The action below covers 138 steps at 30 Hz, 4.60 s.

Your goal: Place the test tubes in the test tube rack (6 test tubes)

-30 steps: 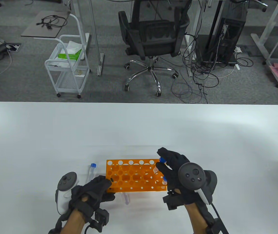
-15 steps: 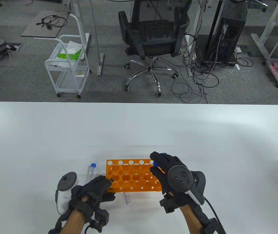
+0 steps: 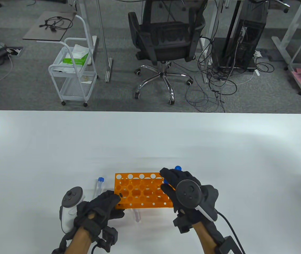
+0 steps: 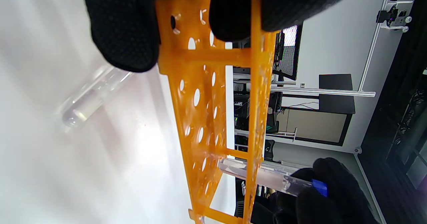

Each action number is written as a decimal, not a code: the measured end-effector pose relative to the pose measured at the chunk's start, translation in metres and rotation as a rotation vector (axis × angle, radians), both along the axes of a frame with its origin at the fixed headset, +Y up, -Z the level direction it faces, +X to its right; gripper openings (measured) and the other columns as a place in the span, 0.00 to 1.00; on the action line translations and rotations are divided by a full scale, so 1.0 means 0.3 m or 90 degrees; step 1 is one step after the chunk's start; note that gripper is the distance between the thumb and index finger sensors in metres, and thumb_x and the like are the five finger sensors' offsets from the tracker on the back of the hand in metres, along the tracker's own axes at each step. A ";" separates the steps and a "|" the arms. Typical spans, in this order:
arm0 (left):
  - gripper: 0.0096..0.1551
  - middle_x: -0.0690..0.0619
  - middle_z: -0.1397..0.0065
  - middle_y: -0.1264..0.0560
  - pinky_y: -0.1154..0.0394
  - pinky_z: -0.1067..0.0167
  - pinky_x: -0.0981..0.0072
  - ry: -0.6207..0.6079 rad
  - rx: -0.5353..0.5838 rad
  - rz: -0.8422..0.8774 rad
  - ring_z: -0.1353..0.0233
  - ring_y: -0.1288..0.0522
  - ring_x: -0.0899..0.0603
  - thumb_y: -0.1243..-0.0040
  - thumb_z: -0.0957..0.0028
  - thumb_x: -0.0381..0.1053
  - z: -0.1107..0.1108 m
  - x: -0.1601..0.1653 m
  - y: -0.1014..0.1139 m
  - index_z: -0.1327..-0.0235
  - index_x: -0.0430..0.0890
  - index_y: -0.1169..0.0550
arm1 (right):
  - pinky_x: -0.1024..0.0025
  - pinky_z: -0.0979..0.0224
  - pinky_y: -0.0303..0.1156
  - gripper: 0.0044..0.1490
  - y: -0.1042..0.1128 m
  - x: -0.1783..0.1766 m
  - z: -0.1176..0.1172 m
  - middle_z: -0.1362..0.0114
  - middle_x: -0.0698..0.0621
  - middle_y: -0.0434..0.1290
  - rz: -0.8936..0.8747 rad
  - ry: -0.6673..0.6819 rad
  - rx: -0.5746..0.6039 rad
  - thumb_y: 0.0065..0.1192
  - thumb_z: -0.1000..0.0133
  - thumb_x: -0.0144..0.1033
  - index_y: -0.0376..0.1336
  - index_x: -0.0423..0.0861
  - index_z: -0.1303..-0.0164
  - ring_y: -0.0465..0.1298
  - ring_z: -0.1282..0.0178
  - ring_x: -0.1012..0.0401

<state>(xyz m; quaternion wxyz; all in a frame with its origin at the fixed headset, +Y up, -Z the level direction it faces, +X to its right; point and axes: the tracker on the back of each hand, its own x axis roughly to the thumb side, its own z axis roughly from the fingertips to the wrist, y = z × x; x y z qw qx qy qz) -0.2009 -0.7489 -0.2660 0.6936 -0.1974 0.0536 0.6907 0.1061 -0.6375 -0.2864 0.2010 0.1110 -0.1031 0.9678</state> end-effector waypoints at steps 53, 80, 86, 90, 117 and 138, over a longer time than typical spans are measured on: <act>0.23 0.33 0.24 0.43 0.17 0.45 0.53 0.004 0.004 0.023 0.34 0.25 0.32 0.45 0.49 0.54 -0.001 0.000 0.008 0.46 0.43 0.26 | 0.44 0.28 0.68 0.37 -0.281 0.329 -0.126 0.21 0.50 0.68 -0.359 -0.044 -0.509 0.57 0.50 0.71 0.73 0.58 0.41 0.72 0.25 0.47; 0.24 0.32 0.23 0.43 0.20 0.42 0.48 -0.011 -0.017 -0.001 0.32 0.27 0.31 0.45 0.49 0.54 -0.031 0.065 0.015 0.42 0.44 0.27 | 0.49 0.34 0.73 0.31 -0.357 0.296 -0.149 0.23 0.44 0.68 -0.571 0.070 -0.668 0.57 0.45 0.63 0.70 0.60 0.35 0.78 0.35 0.50; 0.30 0.33 0.22 0.44 0.25 0.38 0.47 -0.026 0.001 0.024 0.29 0.32 0.31 0.46 0.47 0.58 -0.071 0.055 0.077 0.35 0.46 0.29 | 0.50 0.35 0.74 0.31 -0.337 0.322 -0.161 0.24 0.44 0.69 -0.607 0.055 -0.659 0.58 0.44 0.62 0.68 0.62 0.33 0.79 0.36 0.50; 0.34 0.34 0.21 0.44 0.26 0.37 0.46 0.025 0.043 -0.031 0.29 0.32 0.31 0.45 0.47 0.58 -0.106 0.031 0.144 0.29 0.49 0.34 | 0.49 0.37 0.75 0.30 -0.329 0.348 -0.163 0.24 0.43 0.70 -0.617 0.039 -0.640 0.58 0.44 0.62 0.68 0.61 0.33 0.79 0.37 0.49; 0.38 0.47 0.22 0.38 0.29 0.40 0.48 0.028 -0.044 -0.751 0.34 0.30 0.40 0.33 0.54 0.58 -0.282 -0.100 0.020 0.29 0.64 0.33 | 0.48 0.37 0.74 0.30 -0.301 0.352 -0.128 0.24 0.42 0.69 -0.585 0.035 -0.606 0.58 0.44 0.61 0.68 0.61 0.33 0.79 0.37 0.48; 0.34 0.48 0.41 0.18 0.19 0.57 0.57 0.006 -0.027 -0.887 0.50 0.16 0.45 0.27 0.59 0.54 -0.320 -0.056 -0.059 0.35 0.57 0.25 | 0.48 0.36 0.74 0.31 -0.314 0.345 -0.131 0.24 0.42 0.69 -0.570 0.023 -0.626 0.58 0.44 0.61 0.66 0.62 0.32 0.78 0.37 0.48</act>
